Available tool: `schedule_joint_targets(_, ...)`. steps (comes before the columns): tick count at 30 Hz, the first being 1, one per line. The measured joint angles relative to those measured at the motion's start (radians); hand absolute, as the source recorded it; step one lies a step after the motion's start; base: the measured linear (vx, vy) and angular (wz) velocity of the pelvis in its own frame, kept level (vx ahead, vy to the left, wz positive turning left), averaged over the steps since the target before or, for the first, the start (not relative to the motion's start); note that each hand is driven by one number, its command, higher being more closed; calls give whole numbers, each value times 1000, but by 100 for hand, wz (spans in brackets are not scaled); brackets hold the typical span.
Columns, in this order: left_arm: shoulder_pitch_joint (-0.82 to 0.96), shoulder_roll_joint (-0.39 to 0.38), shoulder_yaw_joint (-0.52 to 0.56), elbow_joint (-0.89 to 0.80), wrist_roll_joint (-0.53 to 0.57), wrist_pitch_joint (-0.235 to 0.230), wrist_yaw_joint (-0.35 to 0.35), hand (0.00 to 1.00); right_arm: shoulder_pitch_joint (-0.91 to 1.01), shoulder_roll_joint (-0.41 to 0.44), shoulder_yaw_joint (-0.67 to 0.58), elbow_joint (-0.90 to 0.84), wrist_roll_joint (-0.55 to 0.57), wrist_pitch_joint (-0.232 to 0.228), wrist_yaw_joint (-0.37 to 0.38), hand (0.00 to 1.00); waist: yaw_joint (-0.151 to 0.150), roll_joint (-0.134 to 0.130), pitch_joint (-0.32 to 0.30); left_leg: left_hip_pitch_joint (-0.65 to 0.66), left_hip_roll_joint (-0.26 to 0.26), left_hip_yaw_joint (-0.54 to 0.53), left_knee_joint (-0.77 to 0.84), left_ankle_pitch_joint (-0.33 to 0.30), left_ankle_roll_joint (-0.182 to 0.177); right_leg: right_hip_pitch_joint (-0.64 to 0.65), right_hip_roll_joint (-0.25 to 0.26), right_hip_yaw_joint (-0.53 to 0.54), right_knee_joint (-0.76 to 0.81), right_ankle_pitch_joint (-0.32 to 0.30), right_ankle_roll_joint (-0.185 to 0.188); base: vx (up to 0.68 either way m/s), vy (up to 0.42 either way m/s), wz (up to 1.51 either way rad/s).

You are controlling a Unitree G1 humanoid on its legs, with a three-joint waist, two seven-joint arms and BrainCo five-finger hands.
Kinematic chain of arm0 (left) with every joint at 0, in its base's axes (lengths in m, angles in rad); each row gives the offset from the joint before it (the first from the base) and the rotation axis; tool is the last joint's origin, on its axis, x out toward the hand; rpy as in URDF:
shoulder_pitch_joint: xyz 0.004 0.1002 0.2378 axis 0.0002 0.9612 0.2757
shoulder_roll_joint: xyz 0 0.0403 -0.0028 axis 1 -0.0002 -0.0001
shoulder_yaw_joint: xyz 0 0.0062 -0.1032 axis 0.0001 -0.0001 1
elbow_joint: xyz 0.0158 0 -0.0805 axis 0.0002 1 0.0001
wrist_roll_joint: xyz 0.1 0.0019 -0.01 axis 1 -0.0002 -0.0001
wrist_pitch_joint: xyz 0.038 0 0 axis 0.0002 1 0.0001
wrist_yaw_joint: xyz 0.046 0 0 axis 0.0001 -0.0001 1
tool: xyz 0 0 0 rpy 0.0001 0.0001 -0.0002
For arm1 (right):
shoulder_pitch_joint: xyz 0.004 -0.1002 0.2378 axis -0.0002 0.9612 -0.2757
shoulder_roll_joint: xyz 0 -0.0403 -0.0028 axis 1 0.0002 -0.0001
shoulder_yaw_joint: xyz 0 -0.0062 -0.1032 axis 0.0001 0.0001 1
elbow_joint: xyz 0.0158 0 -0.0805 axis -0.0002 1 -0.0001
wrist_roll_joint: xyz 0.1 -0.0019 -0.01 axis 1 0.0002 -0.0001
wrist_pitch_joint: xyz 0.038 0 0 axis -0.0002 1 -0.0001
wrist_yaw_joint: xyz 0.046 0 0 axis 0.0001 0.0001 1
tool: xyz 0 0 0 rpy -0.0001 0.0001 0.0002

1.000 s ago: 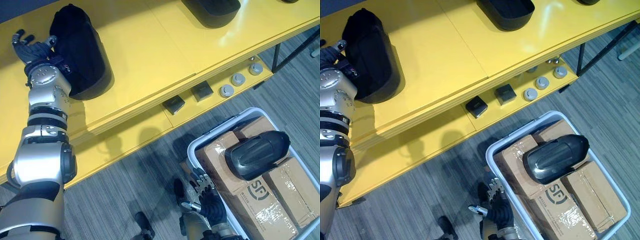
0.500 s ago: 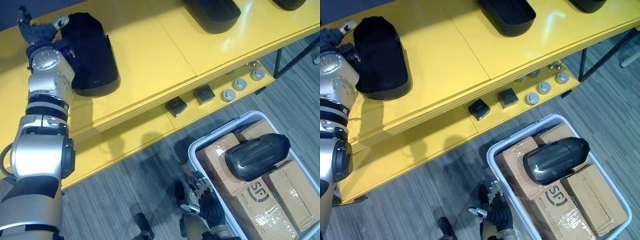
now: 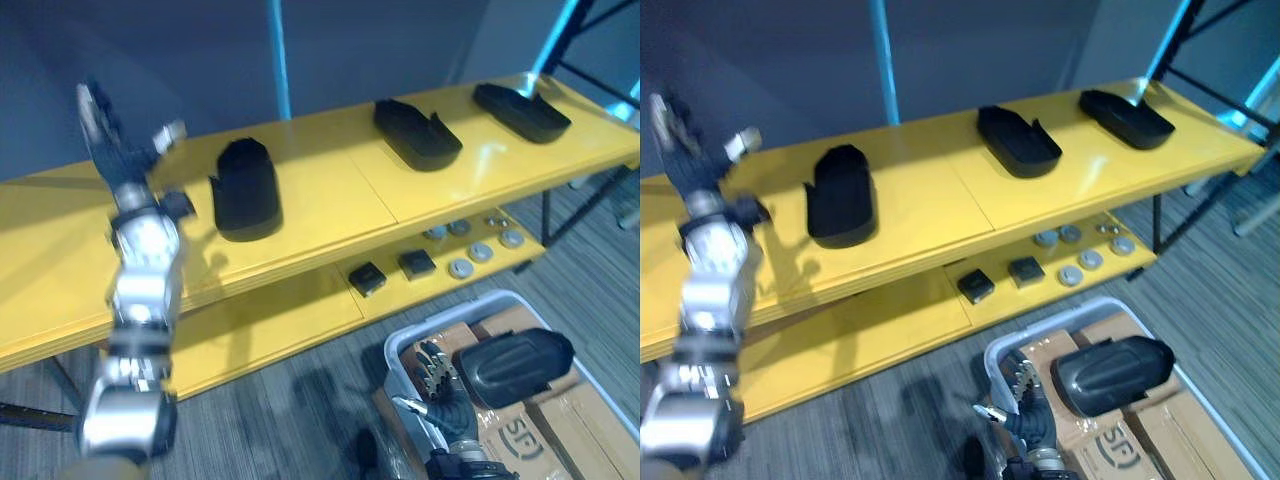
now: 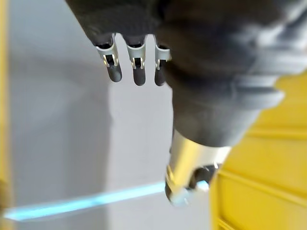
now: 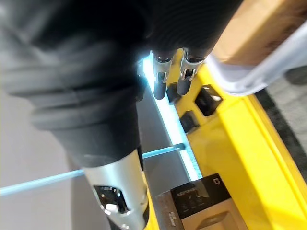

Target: Walk over and take plastic housings, then place them on the shelf

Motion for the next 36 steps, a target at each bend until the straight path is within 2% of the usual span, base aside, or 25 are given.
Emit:
schedule_joint_targets(3, 236, -120, -6, -63, 35, -1, -70, 100, 1, 23, -43, 0, -15, 0, 2, 0, 10, 13, -21, 13, -4, -23, -14, 7, 2, 23, -5, -16, 0, -8, 3, -35, 32, 25)
schedule_joint_targets(5, 298, -152, -29, -65, 40, -1, -109, 100, 3, 29, -64, 0, -15, 0, 4, 0, 11, 18, -29, 10, -6, -30, -15, 7, 2, 26, -9, -30, 0, -10, 4, -50, 27, 10)
schedule_joint_targets(8, 306, -158, -55, -64, 40, -7, -172, 100, 17, 37, -82, 0, -15, 0, 9, 0, 4, 28, -35, 1, -8, -34, -14, 10, 5, 18, -13, -32, 0, -10, 4, -56, 19, 4)
schedule_joint_targets(12, 264, -156, -55, -27, 36, -22, -194, 100, 21, 36, -78, 0, -9, 0, 14, 0, -4, 32, -35, -49, -8, -21, 4, 11, 4, -32, -14, -16, 0, 1, 0, -42, 9, -11)
schedule_joint_targets(15, 176, -130, -55, 44, 7, -31, -192, 100, 11, 34, -62, 1, 6, -1, 14, 0, -5, 31, -15, -98, -6, 0, 26, 11, 4, -86, -12, 4, 1, 15, -2, -25, 11, -20)
schedule_joint_targets(19, -21, -54, -69, 147, -43, -51, -174, 100, 5, 31, 0, 1, 12, -4, 8, 0, -10, 28, 36, -145, 2, 22, 42, 7, -2, -138, -5, 28, 1, 21, 3, -28, 25, -15)
schedule_joint_targets(23, -199, 37, -122, 267, -88, -63, -168, 100, -36, 6, 52, 1, 13, -19, -3, 0, -35, 23, 87, -163, 7, 41, 47, 4, -6, -168, 1, 53, 1, 37, -8, 22, 48, -14)
schedule_joint_targets(27, -356, 88, -175, 387, -131, -70, -172, 100, -41, 3, 74, 1, 35, -22, -12, 0, -55, 9, 128, -181, 5, 51, 46, 2, -9, -193, 1, 65, 1, 41, -7, 41, 68, -8)
schedule_joint_targets(33, -469, 138, -212, 514, -171, -68, -186, 100, -49, 4, 108, 1, 42, -22, -15, 0, -57, 6, 161, -190, 4, 65, 44, -2, -13, -210, 3, 80, 1, 43, -6, 20, 63, -6)
schedule_joint_targets(36, -480, 156, -220, 523, -172, -67, -196, 100, -50, 5, 110, 1, 48, -22, -14, 0, -56, 4, 173, -190, 4, 67, 46, -2, -13, -210, 3, 84, 1, 43, -7, -24, 46, -2)
